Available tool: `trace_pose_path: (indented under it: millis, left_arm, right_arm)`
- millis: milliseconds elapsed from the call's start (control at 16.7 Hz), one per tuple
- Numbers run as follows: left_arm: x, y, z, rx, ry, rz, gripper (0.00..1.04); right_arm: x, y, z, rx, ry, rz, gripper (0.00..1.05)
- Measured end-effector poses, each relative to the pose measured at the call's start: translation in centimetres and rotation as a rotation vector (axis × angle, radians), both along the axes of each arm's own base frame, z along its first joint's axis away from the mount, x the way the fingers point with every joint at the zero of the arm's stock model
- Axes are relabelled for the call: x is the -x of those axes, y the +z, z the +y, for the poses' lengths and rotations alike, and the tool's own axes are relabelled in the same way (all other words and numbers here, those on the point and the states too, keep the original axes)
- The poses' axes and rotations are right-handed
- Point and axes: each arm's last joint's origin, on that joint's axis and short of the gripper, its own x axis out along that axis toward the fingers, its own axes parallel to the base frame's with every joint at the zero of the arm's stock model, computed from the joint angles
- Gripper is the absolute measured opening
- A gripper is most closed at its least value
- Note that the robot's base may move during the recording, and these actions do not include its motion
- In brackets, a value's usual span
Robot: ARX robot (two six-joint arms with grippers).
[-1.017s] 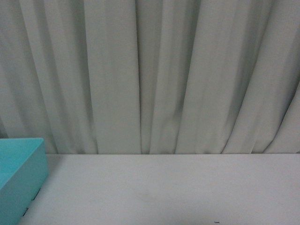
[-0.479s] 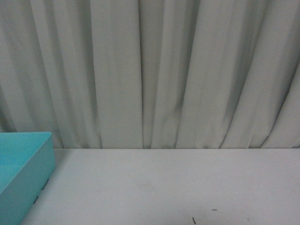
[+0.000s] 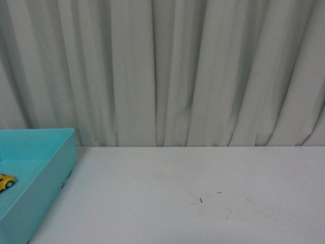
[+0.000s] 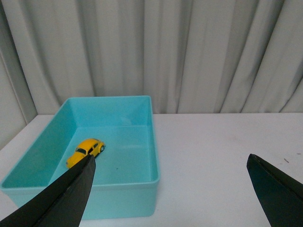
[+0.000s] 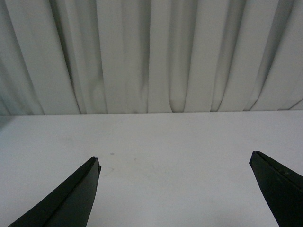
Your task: Wind up and store yellow beetle toy
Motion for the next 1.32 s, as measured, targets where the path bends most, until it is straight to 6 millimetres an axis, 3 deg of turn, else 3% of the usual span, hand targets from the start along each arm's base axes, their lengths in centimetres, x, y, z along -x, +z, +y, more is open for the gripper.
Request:
trace_pose_path:
  millis: [1317]
  left_arm:
    - [0.0, -0.04, 0.0, 0.0, 0.0, 0.004, 0.98]
  right_arm:
    - [-0.01, -0.07, 0.0, 0.0, 0.0, 0.007, 0.98]
